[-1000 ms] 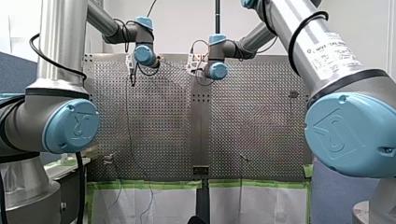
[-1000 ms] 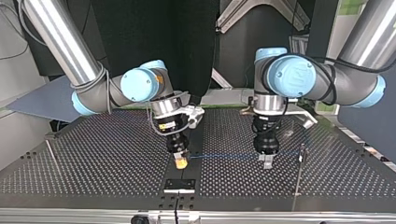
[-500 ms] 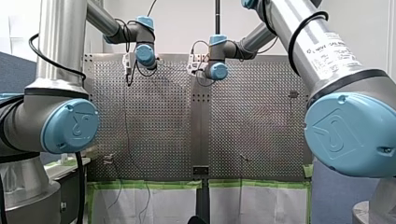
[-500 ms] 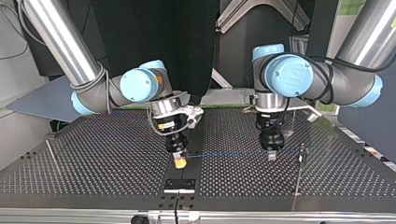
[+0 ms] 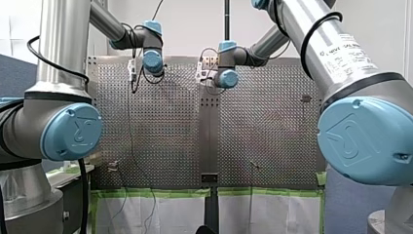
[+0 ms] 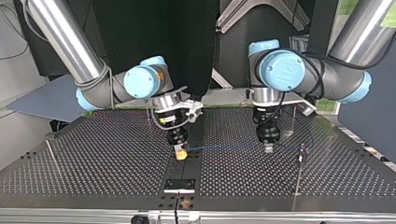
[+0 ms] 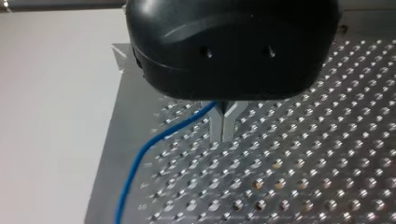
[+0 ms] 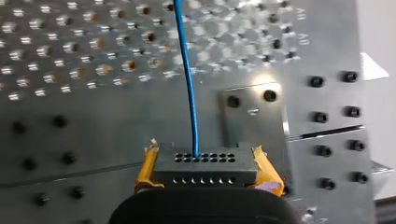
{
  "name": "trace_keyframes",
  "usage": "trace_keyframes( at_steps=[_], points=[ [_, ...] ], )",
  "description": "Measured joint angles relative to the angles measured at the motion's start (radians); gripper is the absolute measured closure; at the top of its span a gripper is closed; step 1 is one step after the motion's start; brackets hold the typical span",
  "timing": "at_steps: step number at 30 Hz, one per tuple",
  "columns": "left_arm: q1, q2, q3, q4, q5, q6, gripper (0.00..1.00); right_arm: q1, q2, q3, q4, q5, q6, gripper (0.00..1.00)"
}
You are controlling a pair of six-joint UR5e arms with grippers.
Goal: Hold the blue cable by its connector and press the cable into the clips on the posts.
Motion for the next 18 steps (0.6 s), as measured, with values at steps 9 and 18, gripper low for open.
trace_keyframes(
  at_steps=[9, 18],
  points=[
    [-0.033, -0.054, -0.049, 0.044, 0.001, 0.01, 1.0, 0.003, 0.001, 0.076, -0.019, 0.001, -0.001, 1.0],
    [-0.048, -0.111, -0.12, 0.112, 0.002, 0.001, 1.0, 0.016, 0.001, 0.149, -0.061, 0.001, 0.003, 1.0]
  ],
)
